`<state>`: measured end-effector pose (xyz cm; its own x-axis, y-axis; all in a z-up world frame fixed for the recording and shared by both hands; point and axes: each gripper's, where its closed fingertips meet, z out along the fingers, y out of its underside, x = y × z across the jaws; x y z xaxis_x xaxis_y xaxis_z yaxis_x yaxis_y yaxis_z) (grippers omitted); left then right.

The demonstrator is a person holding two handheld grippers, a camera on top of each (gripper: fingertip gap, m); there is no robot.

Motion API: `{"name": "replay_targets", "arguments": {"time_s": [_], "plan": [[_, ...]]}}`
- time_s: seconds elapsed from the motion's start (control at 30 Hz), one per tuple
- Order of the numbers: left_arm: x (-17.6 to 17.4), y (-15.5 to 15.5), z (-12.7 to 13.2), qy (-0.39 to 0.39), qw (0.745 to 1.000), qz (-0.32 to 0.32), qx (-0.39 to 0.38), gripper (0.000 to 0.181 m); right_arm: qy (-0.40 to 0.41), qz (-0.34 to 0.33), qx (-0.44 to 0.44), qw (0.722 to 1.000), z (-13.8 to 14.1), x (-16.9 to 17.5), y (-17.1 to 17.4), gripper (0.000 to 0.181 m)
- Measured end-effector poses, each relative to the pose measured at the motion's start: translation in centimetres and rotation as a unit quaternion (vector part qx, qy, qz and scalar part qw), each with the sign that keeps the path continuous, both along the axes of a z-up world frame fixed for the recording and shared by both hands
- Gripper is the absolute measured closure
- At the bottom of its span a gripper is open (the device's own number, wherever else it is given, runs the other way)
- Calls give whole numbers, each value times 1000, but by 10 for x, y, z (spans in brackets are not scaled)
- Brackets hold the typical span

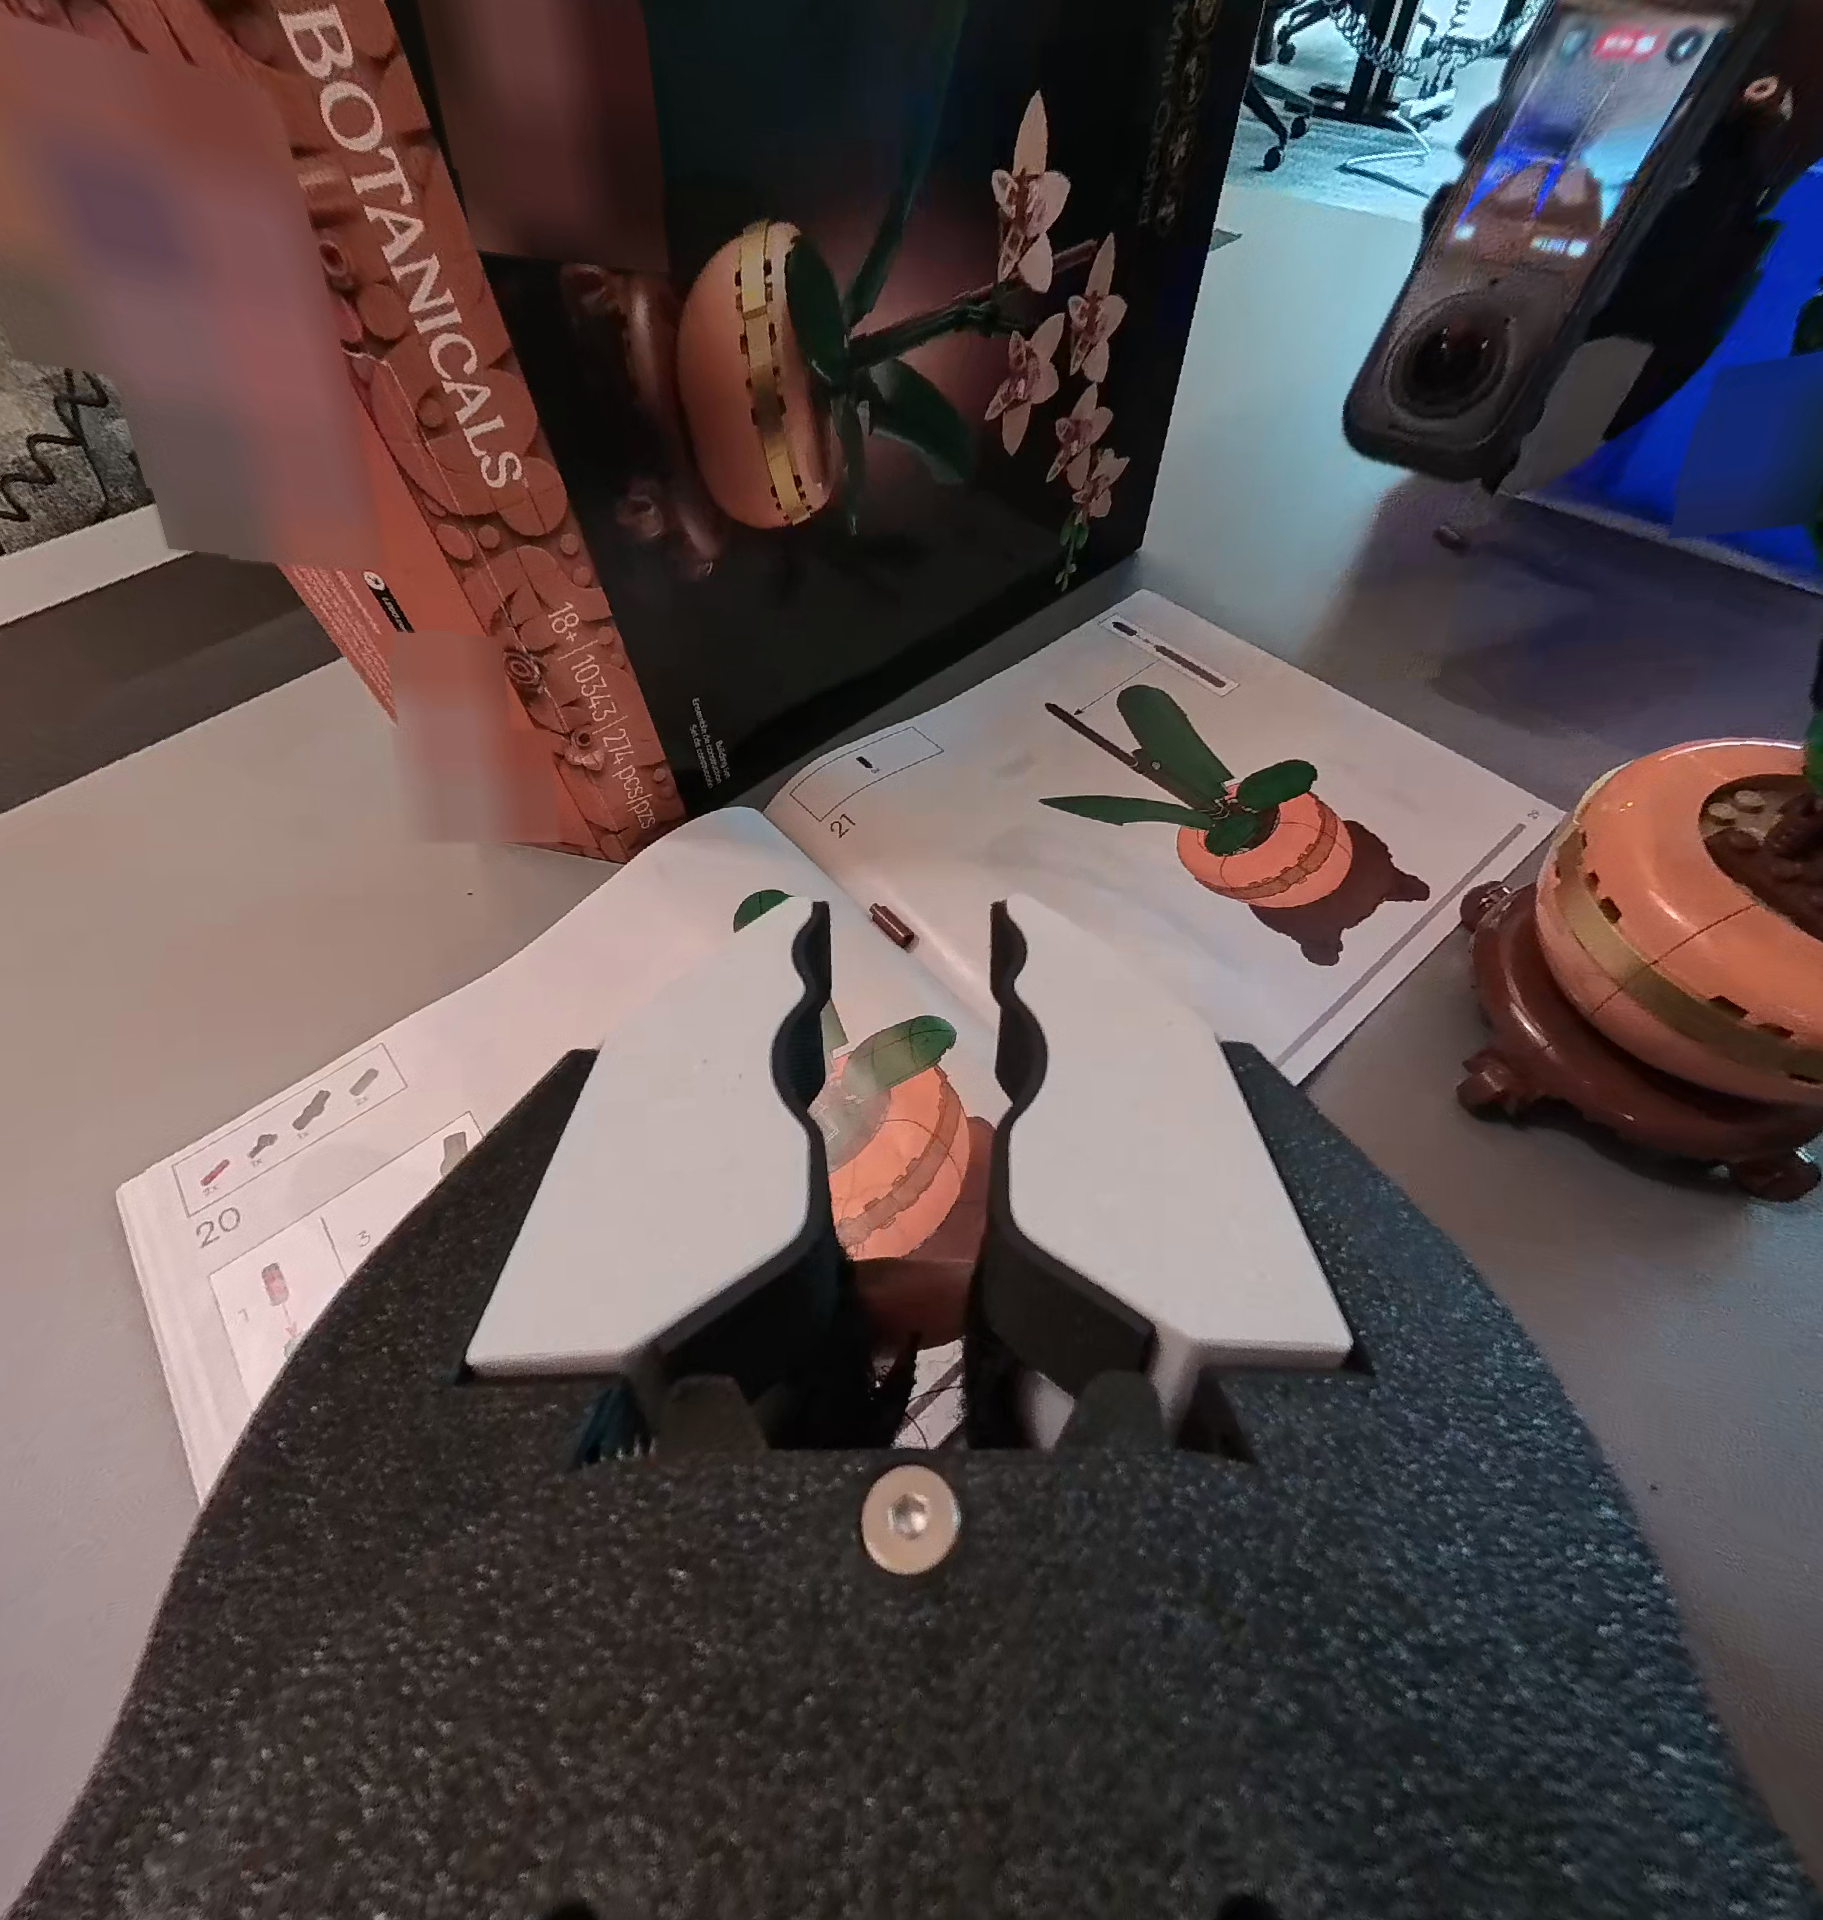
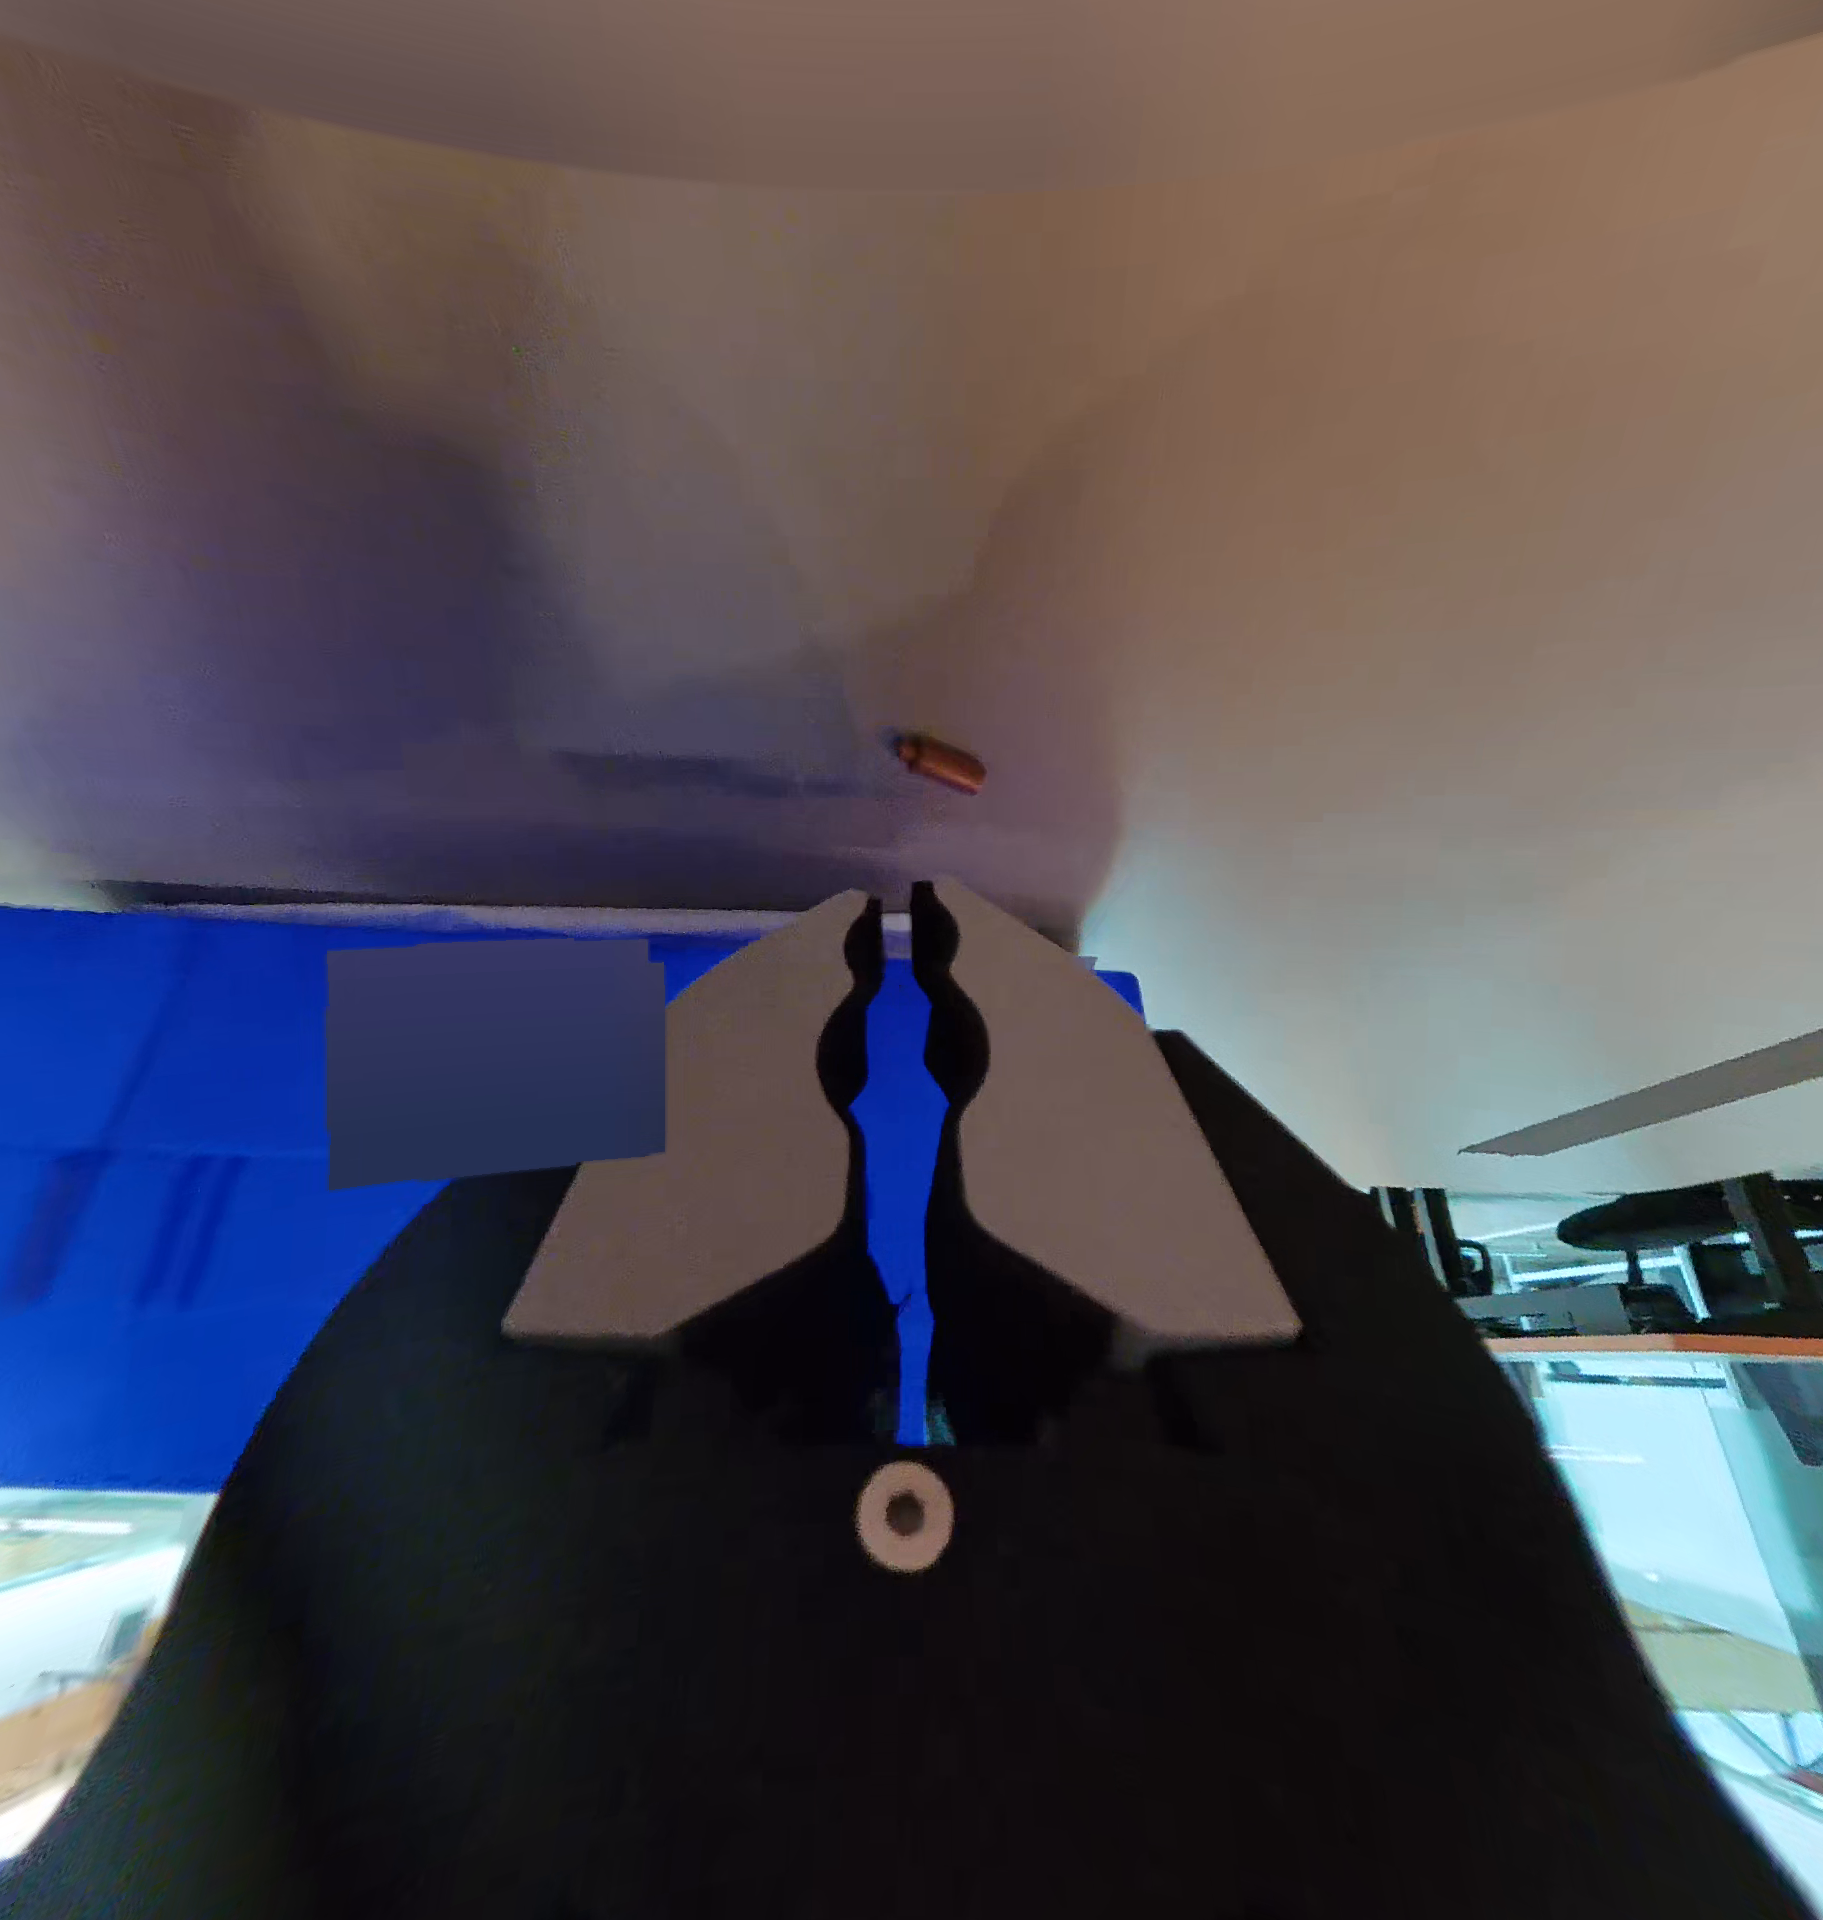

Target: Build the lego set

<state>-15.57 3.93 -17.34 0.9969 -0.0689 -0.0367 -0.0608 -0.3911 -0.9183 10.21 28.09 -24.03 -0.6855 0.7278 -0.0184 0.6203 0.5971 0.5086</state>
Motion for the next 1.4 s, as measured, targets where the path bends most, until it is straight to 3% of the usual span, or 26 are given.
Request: {"name": "replay_targets", "arguments": {"time_s": [0.07,0.17,0.23,0.37,0.53,1.0,1.07,1.2,1.3,1.4], "plan": [[0,0,1,2,1000,0,1,153,24,2,-9,1000,0,-6,-3,162],[1,0,2,4,1000,-2,5,153,88,128,-42,987,-6,-29,2,154],[1,0,3,4,1000,-3,7,153,118,194,-68,971,-11,-41,5,155],[0,0,3,8,1000,-1,6,153,150,260,-114,947,-19,-52,-1,154],[-1,-1,3,5,1000,1,8,153,156,278,-127,939,-20,-54,-5,176],[1,-1,3,7,1000,-2,7,153,176,327,-112,922,-19,-56,-15,165],[1,-1,3,7,1000,-3,7,153,173,311,-127,926,-20,-52,-18,176],[1,-1,4,7,1000,-2,8,153,189,270,-139,934,-19,-54,-24,177],[-7,-2,8,12,1000,20,19,153,298,225,-168,912,10,-100,-62,177],[-22,-5,14,1,997,62,35,153,383,212,-221,871,42,-165,-132,177]]}}
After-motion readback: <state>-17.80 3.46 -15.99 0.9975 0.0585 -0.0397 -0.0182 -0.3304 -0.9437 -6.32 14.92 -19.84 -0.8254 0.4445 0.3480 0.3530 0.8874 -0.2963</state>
